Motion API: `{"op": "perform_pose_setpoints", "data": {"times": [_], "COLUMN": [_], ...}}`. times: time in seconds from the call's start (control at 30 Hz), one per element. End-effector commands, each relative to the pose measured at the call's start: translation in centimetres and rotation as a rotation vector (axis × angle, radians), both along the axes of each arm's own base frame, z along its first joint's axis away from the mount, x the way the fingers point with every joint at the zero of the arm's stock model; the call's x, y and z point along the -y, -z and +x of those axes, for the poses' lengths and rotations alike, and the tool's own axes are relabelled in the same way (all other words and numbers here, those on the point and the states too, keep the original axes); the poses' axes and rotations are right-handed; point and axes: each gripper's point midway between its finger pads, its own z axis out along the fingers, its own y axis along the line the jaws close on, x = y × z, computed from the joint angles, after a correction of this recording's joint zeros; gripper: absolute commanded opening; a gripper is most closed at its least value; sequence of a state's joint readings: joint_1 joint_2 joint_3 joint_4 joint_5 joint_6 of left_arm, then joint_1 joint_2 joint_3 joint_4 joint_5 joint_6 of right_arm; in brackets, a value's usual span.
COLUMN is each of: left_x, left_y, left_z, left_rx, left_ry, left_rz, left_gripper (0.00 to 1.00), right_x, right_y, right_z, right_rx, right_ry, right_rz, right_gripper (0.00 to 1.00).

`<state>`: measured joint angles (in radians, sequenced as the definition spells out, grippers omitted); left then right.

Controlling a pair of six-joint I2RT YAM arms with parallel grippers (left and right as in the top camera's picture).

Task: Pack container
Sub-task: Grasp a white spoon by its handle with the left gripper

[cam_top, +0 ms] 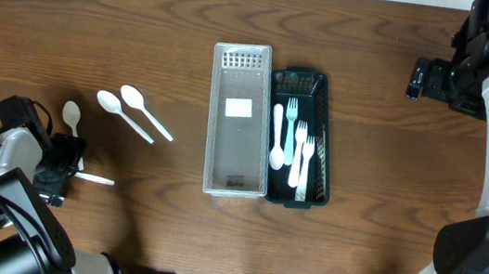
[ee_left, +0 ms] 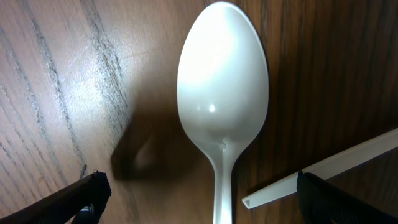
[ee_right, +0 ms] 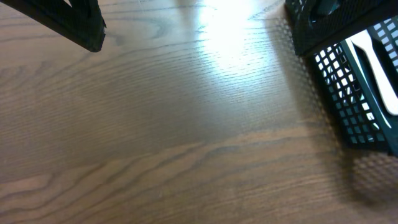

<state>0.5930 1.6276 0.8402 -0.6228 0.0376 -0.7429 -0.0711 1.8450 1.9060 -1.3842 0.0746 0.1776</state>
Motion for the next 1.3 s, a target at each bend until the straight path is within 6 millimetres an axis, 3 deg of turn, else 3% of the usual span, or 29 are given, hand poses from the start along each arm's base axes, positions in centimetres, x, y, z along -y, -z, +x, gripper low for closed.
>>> {"op": "perform_pose_setpoints", "data": {"times": [0.0, 0.67, 1.03, 1.27], "left_x": [-0.5, -0.6, -0.3, -0.3], "left_y": [0.2, 0.3, 1.4, 1.4], "left_z": [-0.4, -1.1, -3.1, -3.2], "left_rx": [-0.017, -0.042, -0.109, -0.110], "left_ry": [0.003, -0.080, -0.110, -0.110], "left_rz": [0.021, 0.034, 0.057, 0.057], "left_gripper": [0.98, 0.99, 1.00, 1.00], "right_x": [-0.3, -0.3, -0.4, -0.4], "right_y": [0.1, 0.2, 0.2, 0.2], "right_z": [-0.2, -0.3, -0.5, -0.5], "right_rx": [-0.010, -0.016, -0.024, -0.024], "right_ry": [-0.019, -0.022, -0.025, -0.025], "right_rz": [0.001, 0.001, 0.001, 0.000], "right_gripper": [0.99, 0.99, 0.99, 0.99]}}
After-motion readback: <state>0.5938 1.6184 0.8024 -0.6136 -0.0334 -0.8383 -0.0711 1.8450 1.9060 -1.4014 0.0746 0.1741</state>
